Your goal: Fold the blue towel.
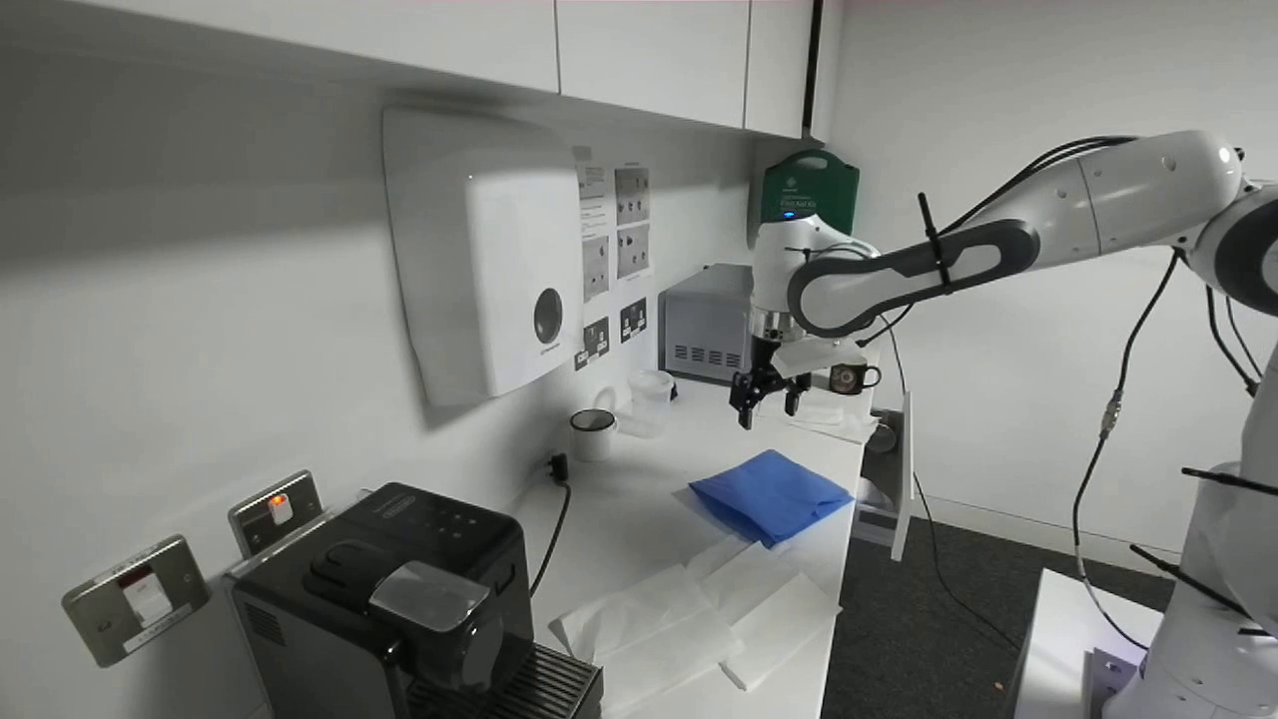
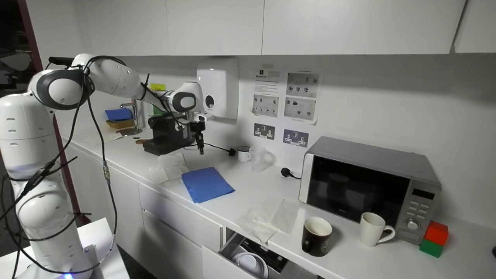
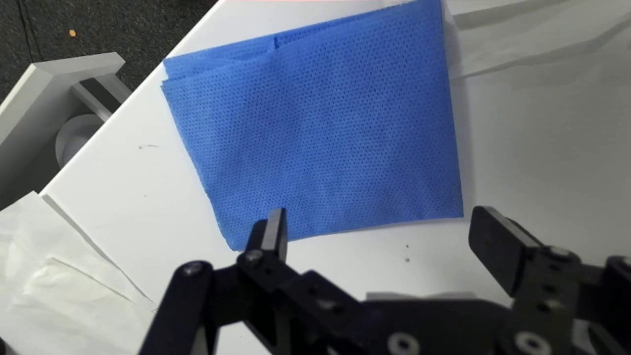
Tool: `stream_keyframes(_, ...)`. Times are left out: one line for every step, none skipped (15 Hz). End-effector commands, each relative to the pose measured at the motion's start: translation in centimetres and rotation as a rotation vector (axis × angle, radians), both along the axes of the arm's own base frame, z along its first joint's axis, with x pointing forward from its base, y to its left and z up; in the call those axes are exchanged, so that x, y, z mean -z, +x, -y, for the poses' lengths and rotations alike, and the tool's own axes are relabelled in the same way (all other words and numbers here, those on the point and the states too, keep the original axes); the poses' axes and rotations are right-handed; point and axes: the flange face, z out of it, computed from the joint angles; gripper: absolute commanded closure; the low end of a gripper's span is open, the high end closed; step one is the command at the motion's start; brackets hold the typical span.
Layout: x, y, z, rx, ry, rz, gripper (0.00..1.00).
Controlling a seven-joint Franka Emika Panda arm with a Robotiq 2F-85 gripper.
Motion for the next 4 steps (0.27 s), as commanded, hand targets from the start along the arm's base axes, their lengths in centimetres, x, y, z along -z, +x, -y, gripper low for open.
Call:
stream_keyframes(-0.05,-0.4,0.04,-0.003,0.0,0.001,0.0)
stream_keyframes(-0.14,-0.64,0.07,-0.005,0.0,0.003,0.0)
stream_keyframes(-0.2,-0.76,0.08,-0.006,-0.001,0.004,0.0)
stream_keyframes(-0.18,-0.79,0.09,-0.006,-0.001,0.003,0.0)
